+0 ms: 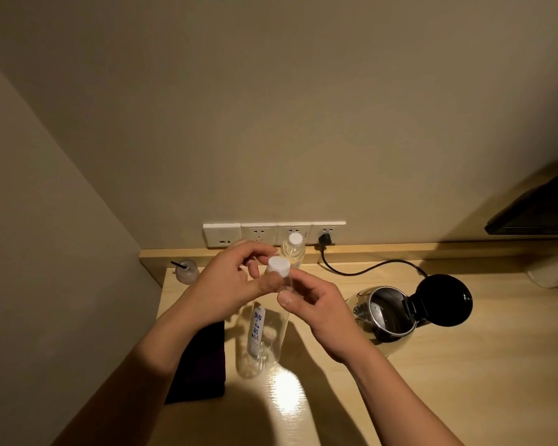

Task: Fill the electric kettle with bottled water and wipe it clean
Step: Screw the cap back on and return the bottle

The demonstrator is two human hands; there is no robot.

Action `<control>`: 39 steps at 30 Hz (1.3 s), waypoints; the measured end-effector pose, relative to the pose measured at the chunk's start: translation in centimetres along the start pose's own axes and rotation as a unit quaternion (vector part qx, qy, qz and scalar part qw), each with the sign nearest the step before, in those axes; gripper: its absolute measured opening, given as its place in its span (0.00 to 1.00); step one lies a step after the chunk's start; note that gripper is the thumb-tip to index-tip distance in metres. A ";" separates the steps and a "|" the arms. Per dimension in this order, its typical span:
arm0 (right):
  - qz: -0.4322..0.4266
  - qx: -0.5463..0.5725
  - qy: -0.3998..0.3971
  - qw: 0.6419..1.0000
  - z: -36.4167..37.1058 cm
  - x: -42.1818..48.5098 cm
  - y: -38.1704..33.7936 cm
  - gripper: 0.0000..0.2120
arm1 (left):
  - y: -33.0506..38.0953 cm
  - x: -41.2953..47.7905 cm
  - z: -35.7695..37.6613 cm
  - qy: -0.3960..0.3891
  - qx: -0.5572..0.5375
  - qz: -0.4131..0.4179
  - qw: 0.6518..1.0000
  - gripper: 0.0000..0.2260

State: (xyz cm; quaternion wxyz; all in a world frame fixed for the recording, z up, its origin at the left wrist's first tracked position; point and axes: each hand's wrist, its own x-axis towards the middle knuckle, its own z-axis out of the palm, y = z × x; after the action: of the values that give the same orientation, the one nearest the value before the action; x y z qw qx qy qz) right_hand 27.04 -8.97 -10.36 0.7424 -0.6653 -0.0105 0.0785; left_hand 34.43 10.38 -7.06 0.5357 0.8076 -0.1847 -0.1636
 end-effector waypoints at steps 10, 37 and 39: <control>0.044 -0.057 -0.132 0.989 -2.8 4.8 -2.2 0.27 | -8.0 -1.8 3.0 -0.049 -0.114 -0.081 0.989 0.30; -0.033 -0.614 -0.101 0.782 -3.0 16.3 1.8 0.16 | -18.2 9.1 5.3 0.038 -0.111 -0.154 0.981 0.27; -0.030 -0.616 -0.101 0.781 -2.9 16.4 1.8 0.16 | -18.1 9.2 5.5 0.046 -0.124 -0.158 0.979 0.27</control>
State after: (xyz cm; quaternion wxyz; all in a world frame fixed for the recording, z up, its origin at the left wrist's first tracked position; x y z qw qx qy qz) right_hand 43.43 -9.54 -13.96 0.1709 -0.9685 -0.1513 0.0997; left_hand 42.18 8.09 -26.50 0.6071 0.7605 -0.0085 -0.2304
